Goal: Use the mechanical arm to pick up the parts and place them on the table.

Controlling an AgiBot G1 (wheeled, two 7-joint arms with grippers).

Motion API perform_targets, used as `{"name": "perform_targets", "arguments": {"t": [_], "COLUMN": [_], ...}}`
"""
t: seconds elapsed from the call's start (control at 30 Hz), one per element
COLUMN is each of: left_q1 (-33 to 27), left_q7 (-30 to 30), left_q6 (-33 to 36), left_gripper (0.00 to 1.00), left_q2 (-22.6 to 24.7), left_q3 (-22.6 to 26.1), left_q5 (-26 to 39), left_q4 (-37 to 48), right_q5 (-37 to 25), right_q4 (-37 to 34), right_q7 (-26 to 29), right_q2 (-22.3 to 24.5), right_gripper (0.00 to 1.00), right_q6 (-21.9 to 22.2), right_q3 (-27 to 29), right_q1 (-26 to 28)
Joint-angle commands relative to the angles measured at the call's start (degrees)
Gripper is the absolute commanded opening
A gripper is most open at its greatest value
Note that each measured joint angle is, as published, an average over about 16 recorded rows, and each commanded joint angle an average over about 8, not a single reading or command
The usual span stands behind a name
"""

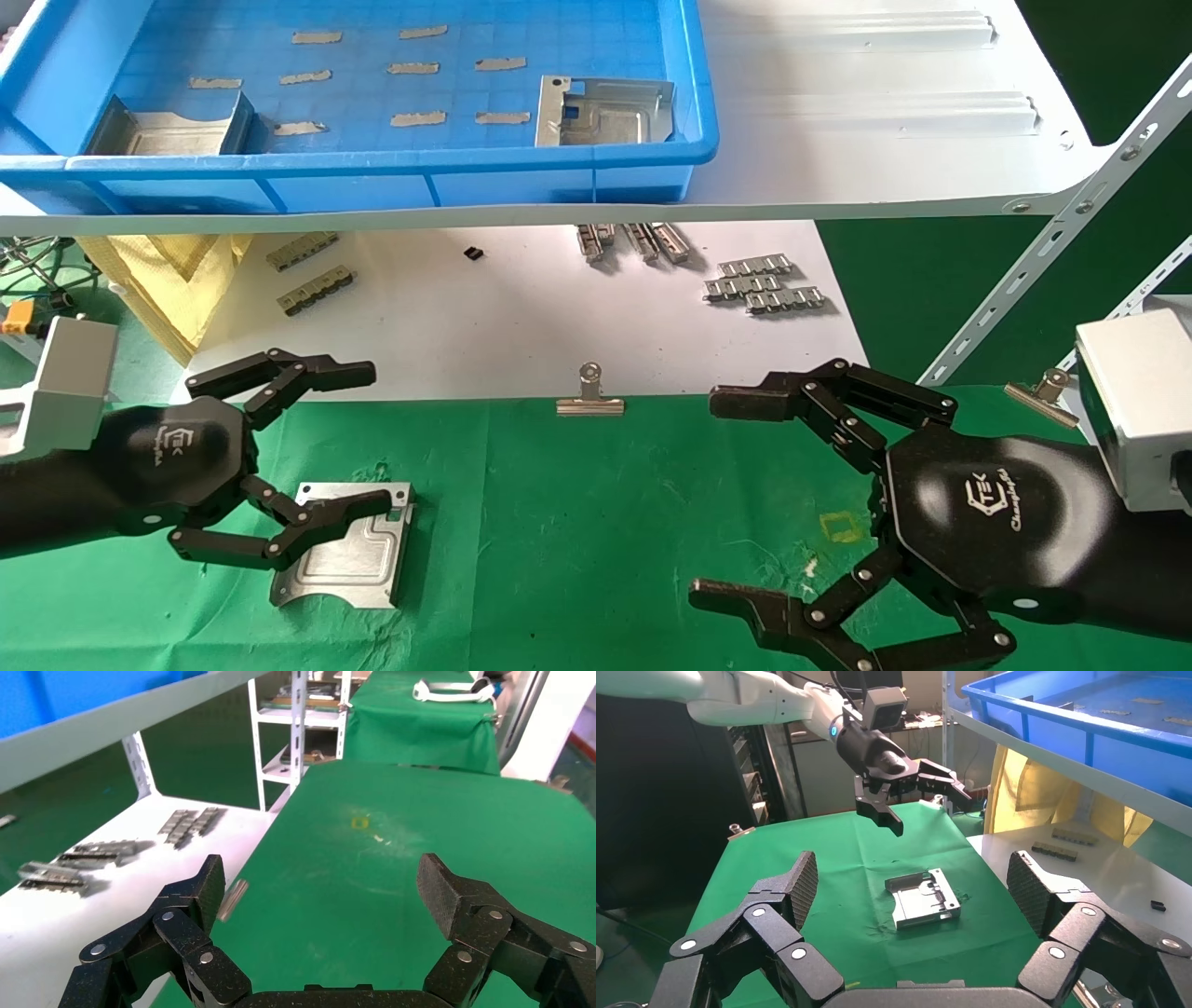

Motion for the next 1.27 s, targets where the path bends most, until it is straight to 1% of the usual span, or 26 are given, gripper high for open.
{"name": "perform_targets", "arguments": {"t": [0.03,1.17,1.27], "left_q1": [0.78,13.99,14.57], "left_q7": [-1.12,-20.17,-21.01], "left_q6": [-0.23,-4.05,-4.22], "left_gripper": [1.00,1.00,1.00], "left_q2": [-0.10,-1.85,-1.93], "left_q3": [-1.32,-23.71,-24.70], "left_q5": [0.32,5.80,6.04], "left_q4": [-1.55,-27.90,-29.07], "right_q5": [0.00,0.01,0.01], "right_q4": [0.00,0.00,0.00], "right_q7": [0.00,-0.01,-0.01], "right_q2": [0.00,0.00,0.00], "right_gripper": [1.00,1.00,1.00], "right_q6": [0.00,0.00,0.00], "right_q3": [0.00,-0.01,-0.01], "right_q1": [0.00,0.00,0.00]}}
